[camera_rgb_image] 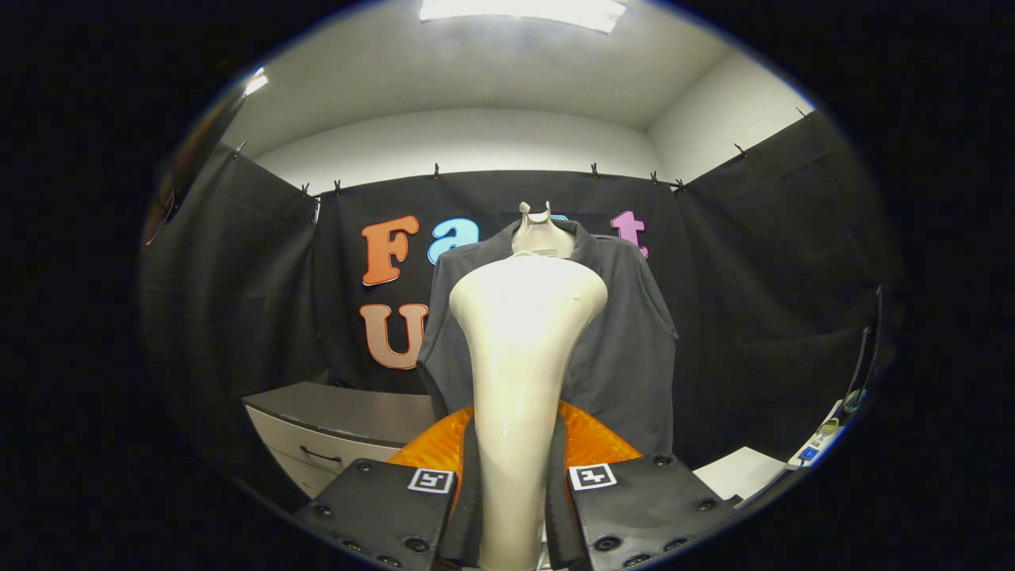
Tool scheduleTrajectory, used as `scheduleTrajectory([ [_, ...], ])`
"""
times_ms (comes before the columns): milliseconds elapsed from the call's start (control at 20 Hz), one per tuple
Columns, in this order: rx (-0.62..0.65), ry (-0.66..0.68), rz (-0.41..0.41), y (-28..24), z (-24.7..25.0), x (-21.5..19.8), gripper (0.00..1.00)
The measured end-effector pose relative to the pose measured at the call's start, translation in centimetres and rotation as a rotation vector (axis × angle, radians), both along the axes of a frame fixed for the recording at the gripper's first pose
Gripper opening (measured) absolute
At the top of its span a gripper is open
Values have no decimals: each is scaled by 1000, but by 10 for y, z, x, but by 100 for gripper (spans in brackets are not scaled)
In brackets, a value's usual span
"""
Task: Iron the clothes twice with a garment steamer, once on the left side and once on the right side.
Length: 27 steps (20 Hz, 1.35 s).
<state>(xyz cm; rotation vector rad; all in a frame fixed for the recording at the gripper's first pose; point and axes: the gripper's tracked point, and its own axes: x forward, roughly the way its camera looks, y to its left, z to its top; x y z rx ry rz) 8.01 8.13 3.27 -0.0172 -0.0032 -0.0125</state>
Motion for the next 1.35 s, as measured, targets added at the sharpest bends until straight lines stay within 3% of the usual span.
scheduleTrajectory([
  [1350,-6,-1,7,6,-1,0,39],
])
